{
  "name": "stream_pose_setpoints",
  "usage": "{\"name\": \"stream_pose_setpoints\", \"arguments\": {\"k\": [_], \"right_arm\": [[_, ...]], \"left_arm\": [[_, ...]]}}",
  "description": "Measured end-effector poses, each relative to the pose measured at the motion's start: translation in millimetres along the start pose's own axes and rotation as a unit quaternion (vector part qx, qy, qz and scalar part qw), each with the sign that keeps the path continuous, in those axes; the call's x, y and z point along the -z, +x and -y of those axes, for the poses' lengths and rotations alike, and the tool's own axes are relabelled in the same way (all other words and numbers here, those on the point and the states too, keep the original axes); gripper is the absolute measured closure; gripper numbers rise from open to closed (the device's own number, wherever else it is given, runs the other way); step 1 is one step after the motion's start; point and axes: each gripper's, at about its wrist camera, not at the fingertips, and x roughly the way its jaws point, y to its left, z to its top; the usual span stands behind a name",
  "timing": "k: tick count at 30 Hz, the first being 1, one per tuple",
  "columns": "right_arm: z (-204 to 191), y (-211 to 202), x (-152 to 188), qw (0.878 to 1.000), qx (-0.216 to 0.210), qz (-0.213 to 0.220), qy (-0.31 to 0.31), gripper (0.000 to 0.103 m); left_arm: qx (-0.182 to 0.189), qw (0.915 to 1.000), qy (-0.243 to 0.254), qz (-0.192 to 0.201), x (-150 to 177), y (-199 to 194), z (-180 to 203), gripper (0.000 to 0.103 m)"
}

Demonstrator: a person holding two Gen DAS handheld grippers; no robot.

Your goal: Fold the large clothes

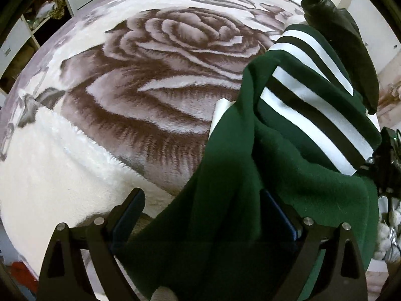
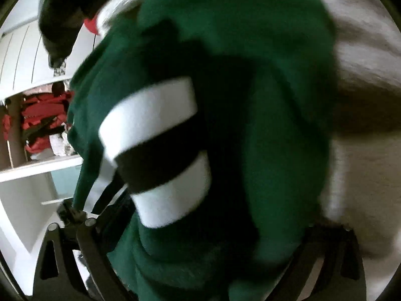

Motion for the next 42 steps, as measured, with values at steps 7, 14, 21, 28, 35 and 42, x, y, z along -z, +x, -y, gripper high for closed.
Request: {"name": "stream_pose_setpoints", "arguments": {"k": [7, 14, 21, 28, 35, 42], "right_arm": [[6, -40, 80, 0.981, -0.104, 0.098, 0.134, 0.065], [46, -59, 294, 0.913, -0.135, 0.193, 0.333, 0.061], [84, -42, 299, 0.930, -0.083, 0.100, 0.343, 0.039], [27, -126, 281, 0.974, 0.039, 0.050, 0.219, 0.036], [-64, -130, 180, 0.996, 0.076, 0.049, 0.003, 0.031], [-65, -43, 102, 0.987, 0.136, -0.090, -0.015, 0.097]], "left_arm": [[-0.008, 0.9997, -0.017, 0.013, 17, -49, -24, 0.007], [-0.100, 0.9948, -0.013, 0.009, 98, -81, -69, 0.007], [-0.148, 0.9871, -0.015, -0.060, 161, 11, -83, 0.007], [-0.118, 0.9902, -0.064, -0.038, 159, 31, -98, 0.000], [-0.119, 0.9885, -0.079, -0.051, 151, 23, -96, 0.000], [-0.103, 0.9850, -0.138, 0.002, 151, -60, -79, 0.000]]}}
